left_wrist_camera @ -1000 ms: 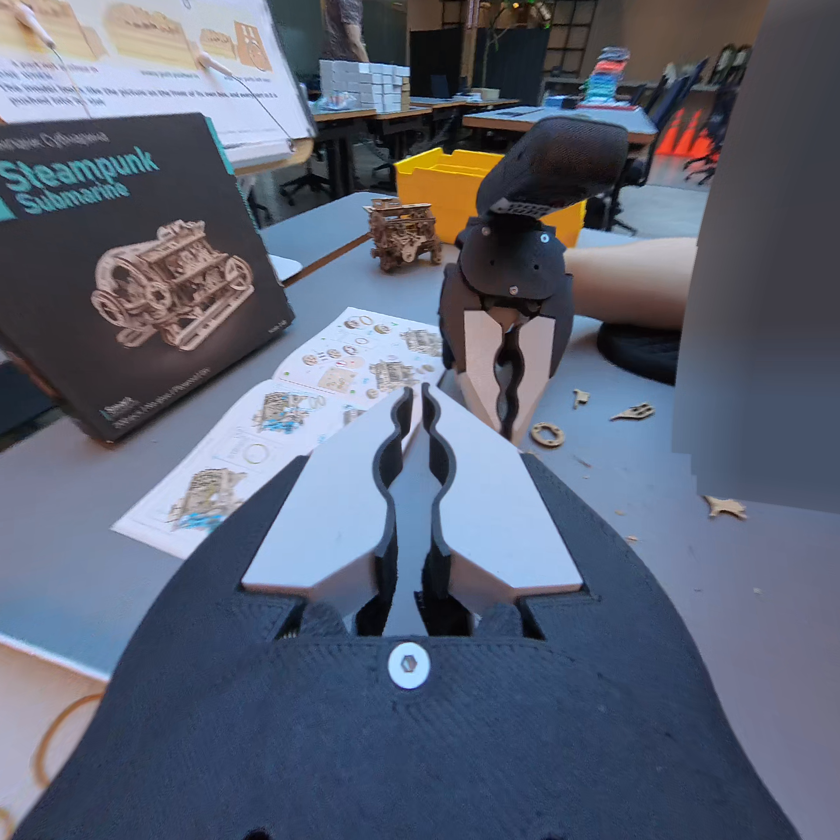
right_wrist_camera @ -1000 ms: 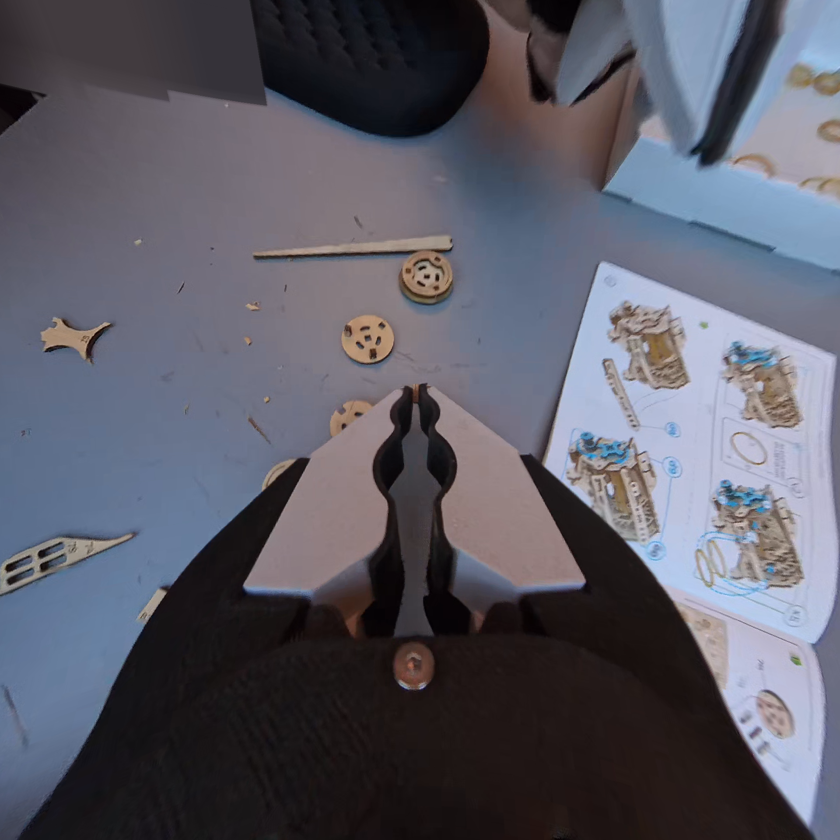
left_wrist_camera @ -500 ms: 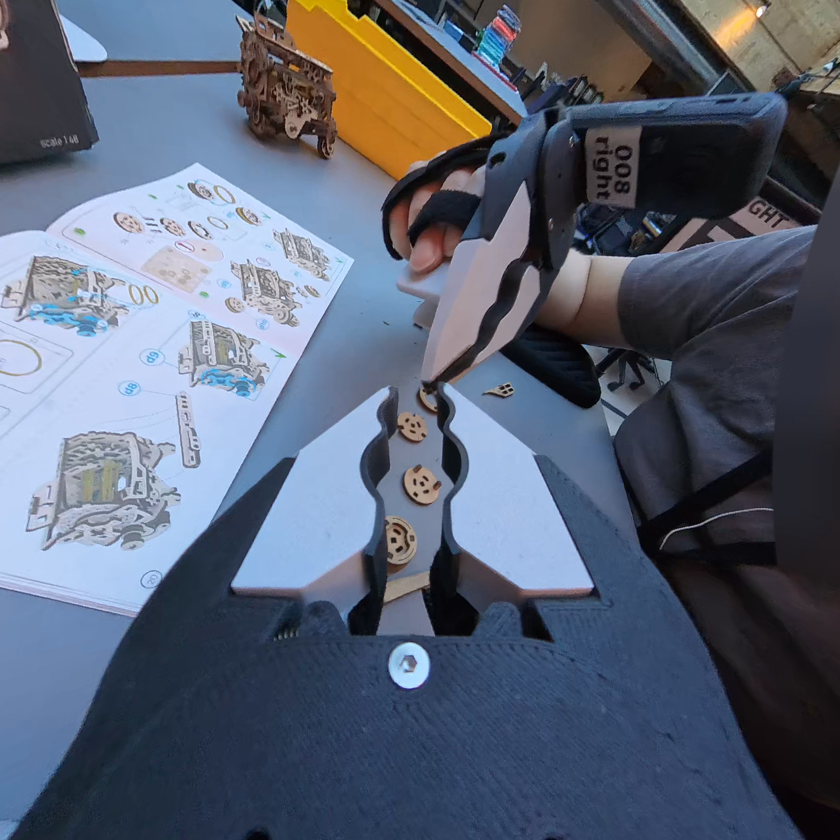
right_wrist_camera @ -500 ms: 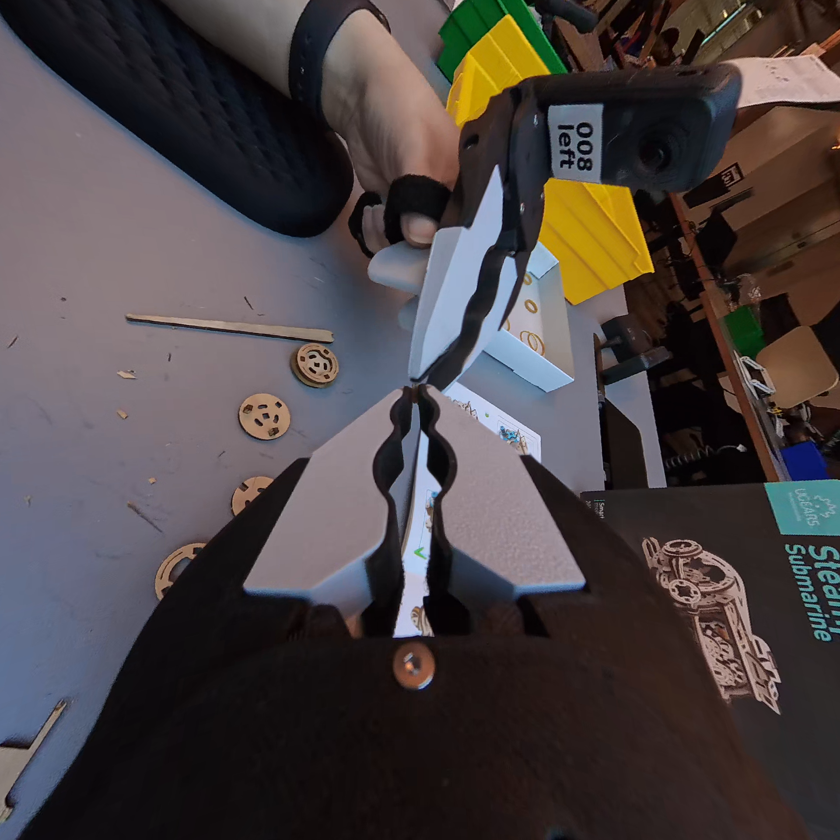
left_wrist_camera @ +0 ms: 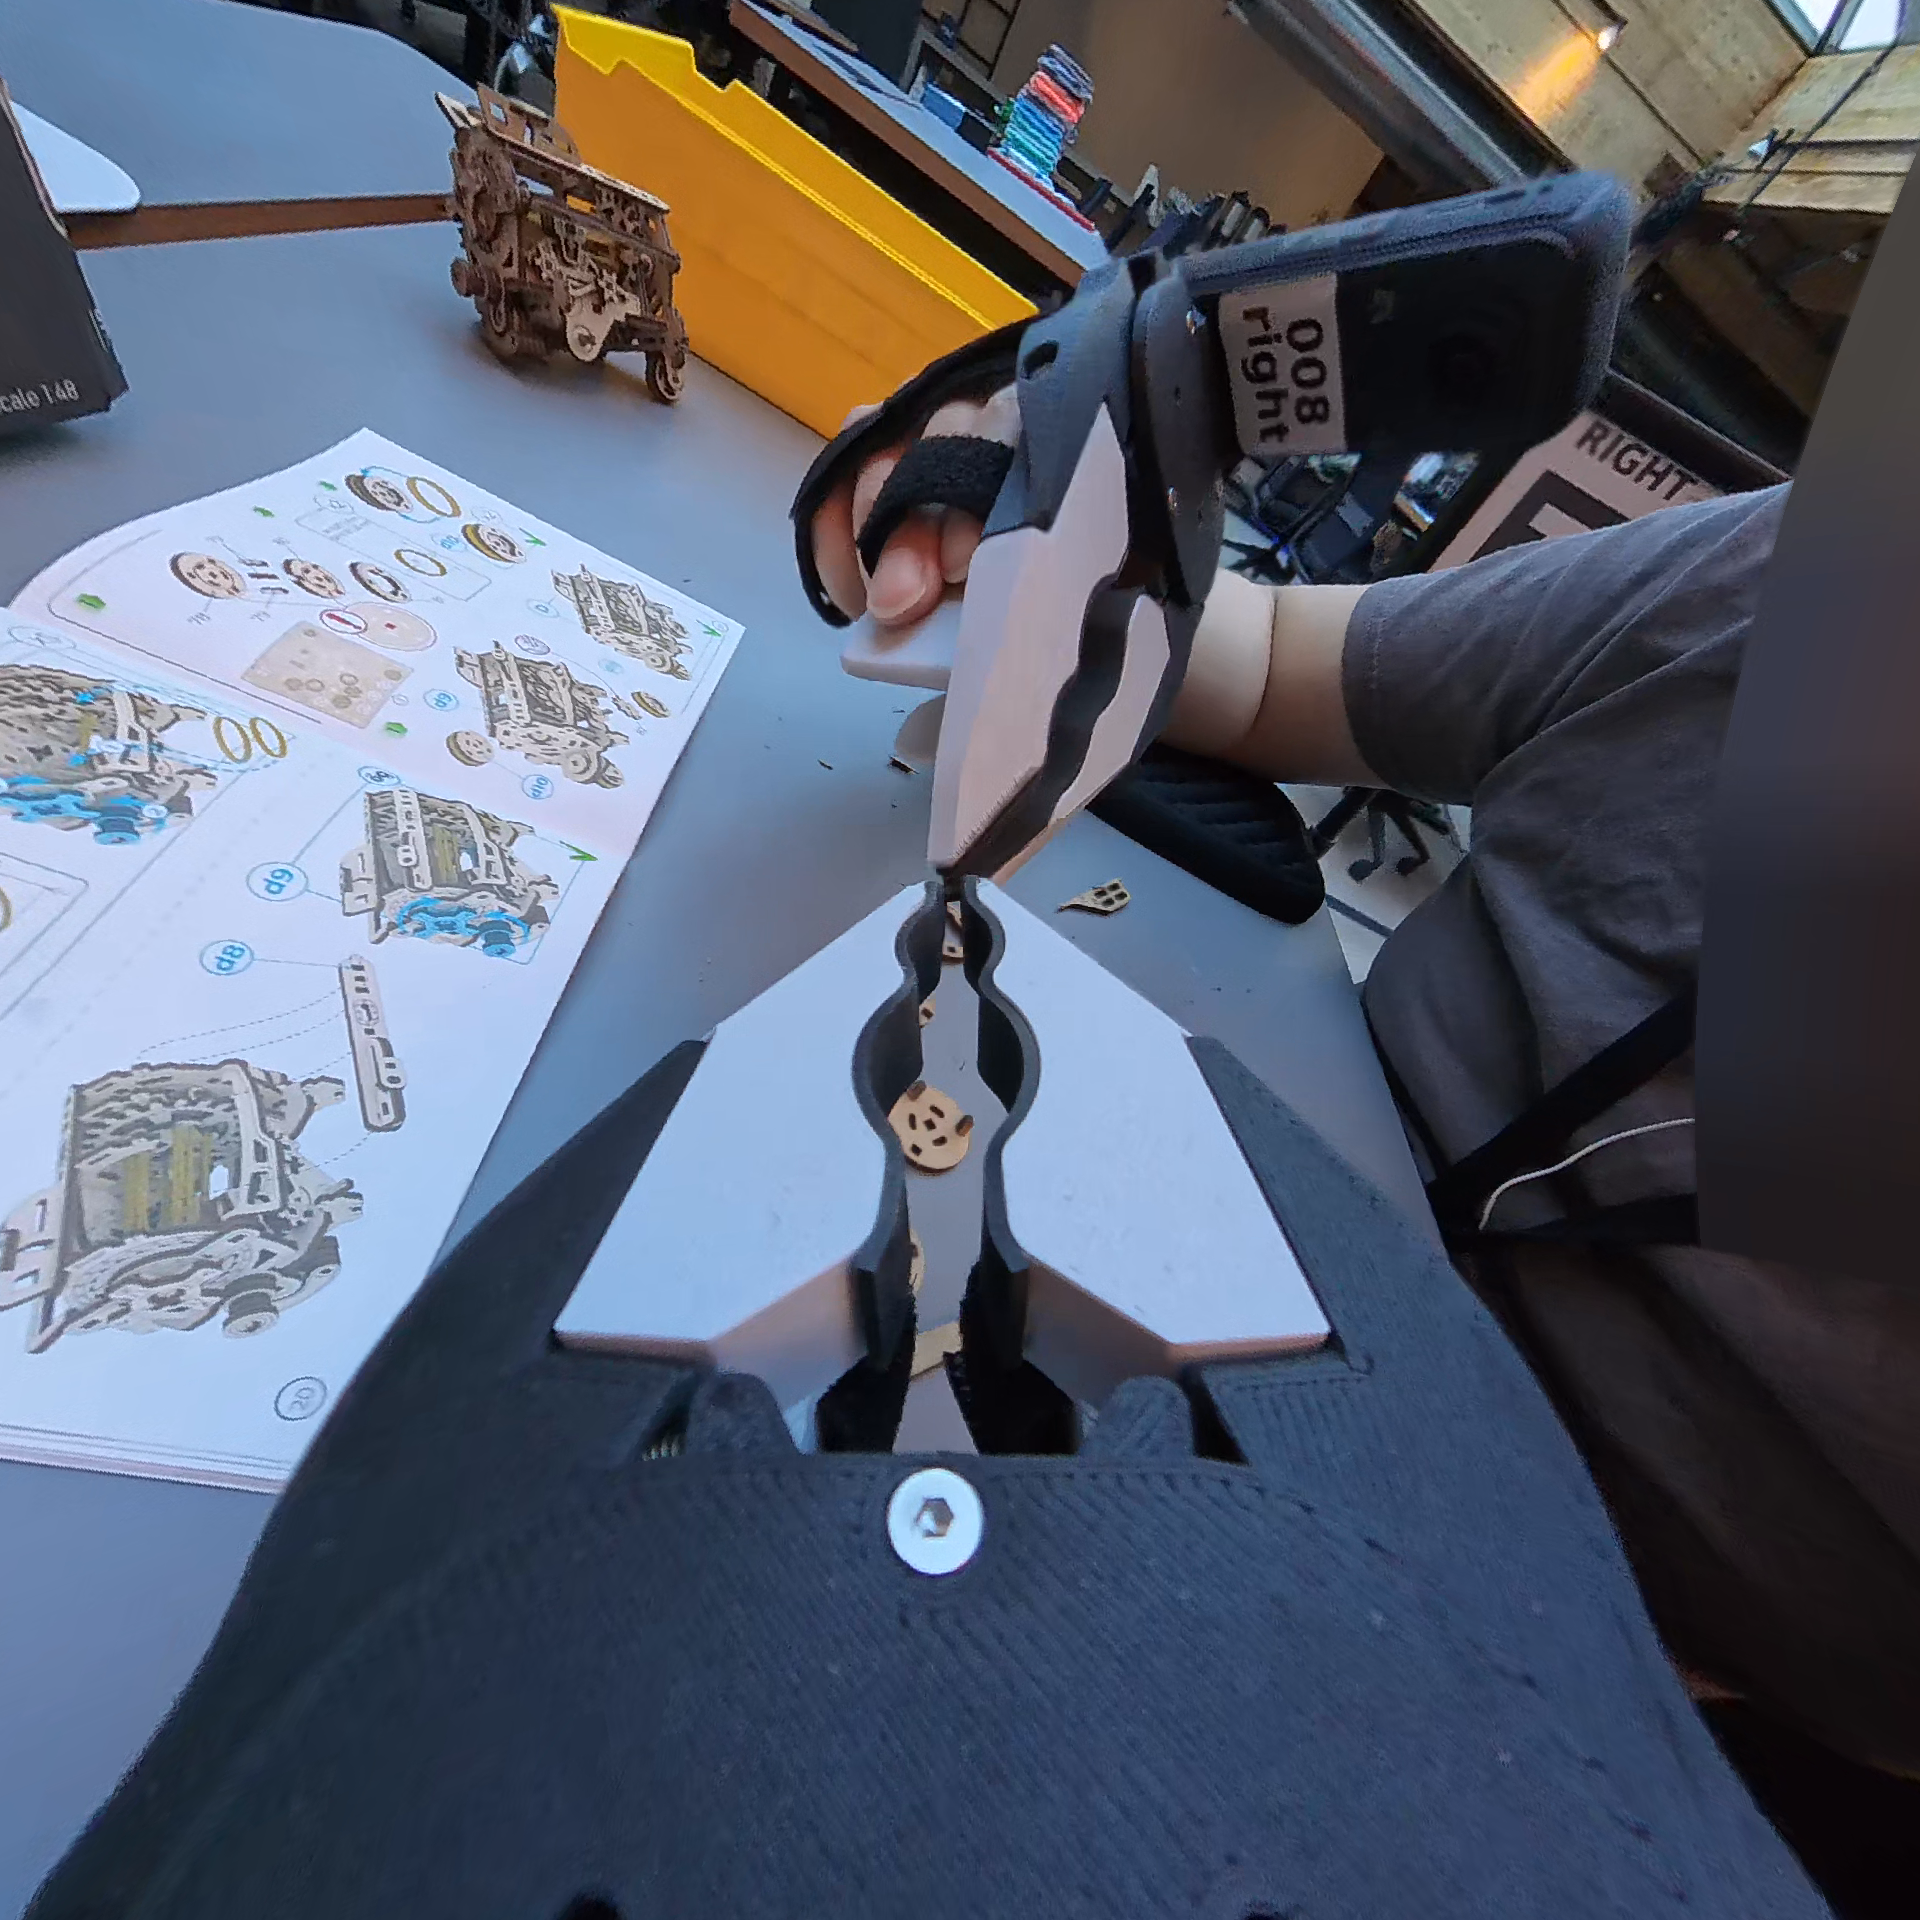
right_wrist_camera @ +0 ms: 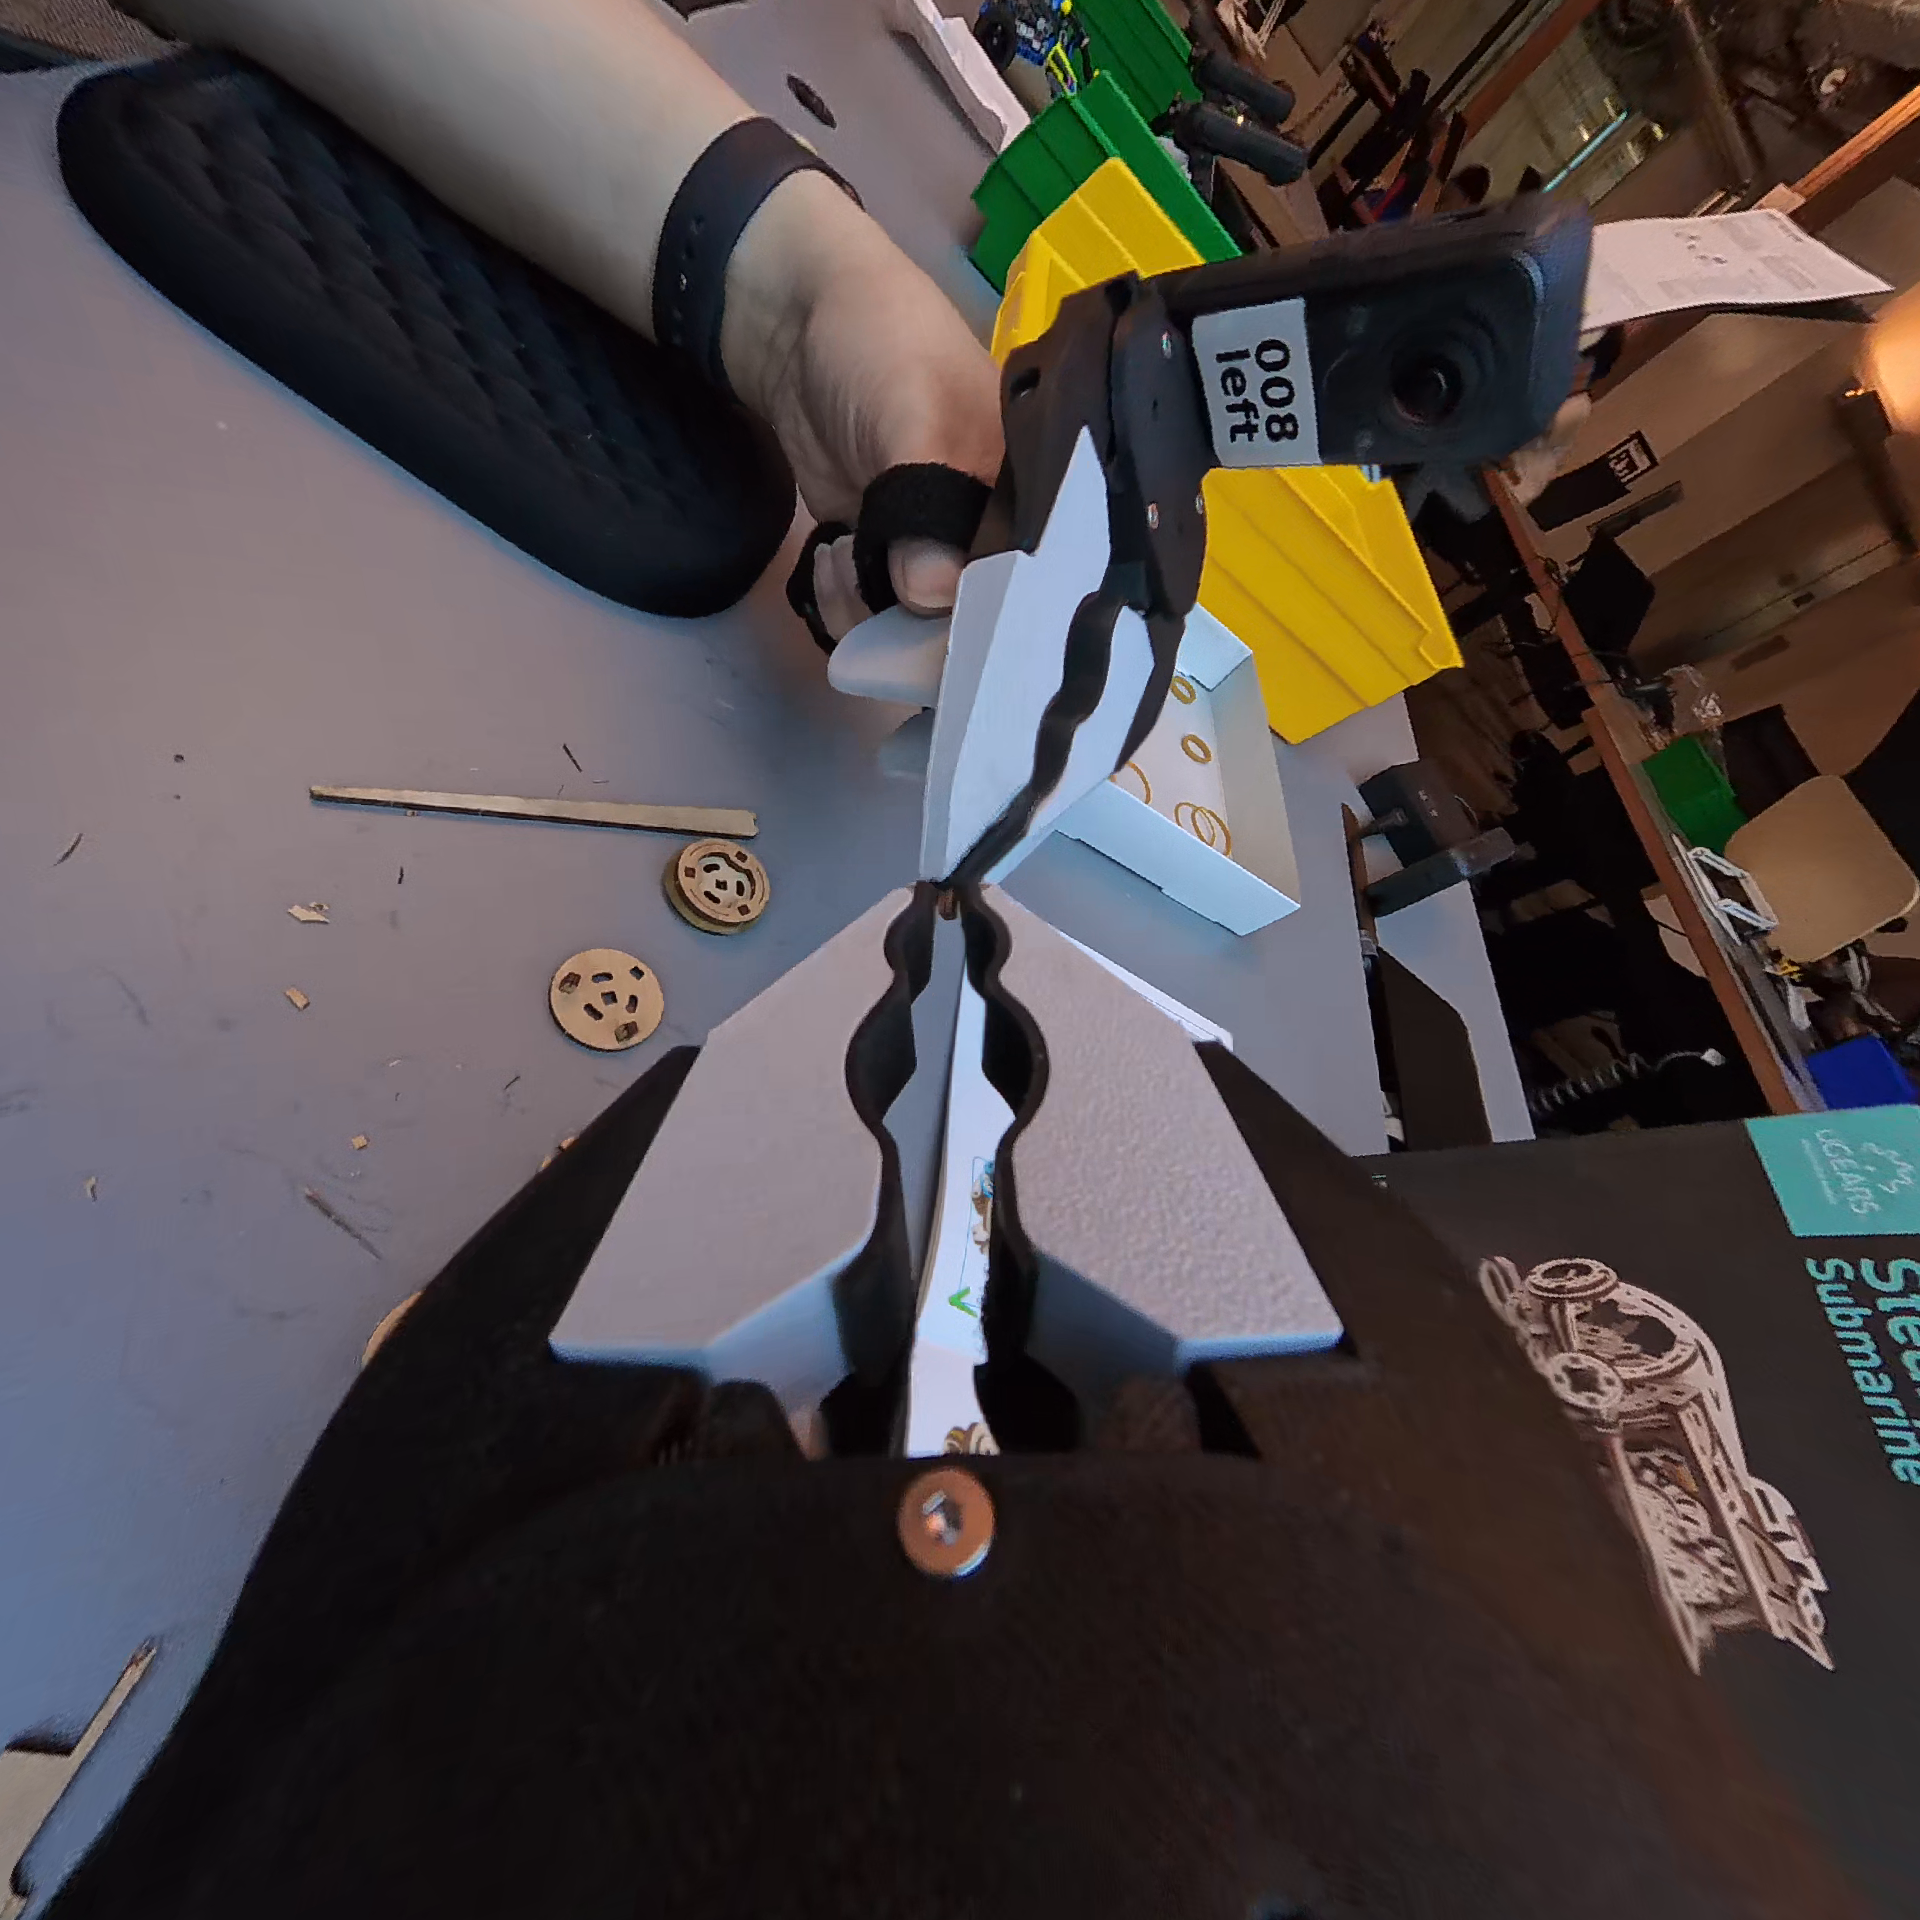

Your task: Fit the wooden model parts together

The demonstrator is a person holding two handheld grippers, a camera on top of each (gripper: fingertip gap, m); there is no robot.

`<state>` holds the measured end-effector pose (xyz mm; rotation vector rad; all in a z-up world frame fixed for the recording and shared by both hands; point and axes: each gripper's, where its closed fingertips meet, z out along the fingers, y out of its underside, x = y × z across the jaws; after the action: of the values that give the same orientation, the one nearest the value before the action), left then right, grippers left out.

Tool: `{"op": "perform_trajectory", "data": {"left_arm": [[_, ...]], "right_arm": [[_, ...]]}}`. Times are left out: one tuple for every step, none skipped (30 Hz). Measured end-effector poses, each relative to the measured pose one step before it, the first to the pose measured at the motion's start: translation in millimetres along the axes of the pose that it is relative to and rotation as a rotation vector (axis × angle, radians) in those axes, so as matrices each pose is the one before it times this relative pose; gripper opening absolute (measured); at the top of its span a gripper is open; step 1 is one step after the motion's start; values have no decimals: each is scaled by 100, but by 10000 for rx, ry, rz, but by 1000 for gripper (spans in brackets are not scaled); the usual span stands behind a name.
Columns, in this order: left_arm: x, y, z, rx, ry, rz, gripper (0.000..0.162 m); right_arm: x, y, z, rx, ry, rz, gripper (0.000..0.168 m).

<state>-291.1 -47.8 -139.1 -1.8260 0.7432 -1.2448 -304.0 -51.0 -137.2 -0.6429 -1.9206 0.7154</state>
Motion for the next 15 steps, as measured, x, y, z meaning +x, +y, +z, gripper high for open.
{"op": "perform_trajectory", "data": {"left_arm": [[-25, -103, -63, 27, -116, 227, 0], [79, -175, -63, 70, -58, 253, 1], [145, -189, -74, 84, 1, 233, 1], [-22, -113, -72, 40, -93, 162, 0], [-87, -105, -75, 38, -116, 166, 0], [32, -117, -73, 72, -26, 217, 0], [103, -109, -67, 73, 9, 245, 0], [-9, -49, -64, 28, -46, 212, 0], [-30, -10, -62, 10, -53, 174, 1], [-24, -1, -49, 5, -39, 134, 0], [-41, -16, -55, 19, -33, 78, 1], [-45, -35, -48, 28, -21, 30, 0], [-12, -36, -41, 30, -5, 34, 0], [21, -62, -38, 42, 9, 65, 0], [79, -68, -36, 38, 29, 80, 0]], "right_arm": [[197, -214, -201, 213, 0, 232, 5], [258, -263, -242, 242, 13, 259, 6], [268, -244, -272, 234, -8, 297, 7], [251, -161, -260, 192, -37, 323, 8], [222, -113, -266, 196, -57, 331, 9], [244, -106, -263, 225, -36, 340, 9], [272, -30, -225, 189, -39, 378, 9], [268, 39, -172, 131, -41, 391, 9], [312, 51, -147, 119, 1, 343, 9], [322, 27, -128, 129, 34, 288, 9], [275, 31, -113, 108, 38, 227, 9], [208, 70, -84, 62, 23, 160, 9], [177, 123, -52, 11, 22, 119, 9], [192, 115, -24, 2, 49, 101, 10], [140, 123, -19, -1, 17, 98, 10]]}}
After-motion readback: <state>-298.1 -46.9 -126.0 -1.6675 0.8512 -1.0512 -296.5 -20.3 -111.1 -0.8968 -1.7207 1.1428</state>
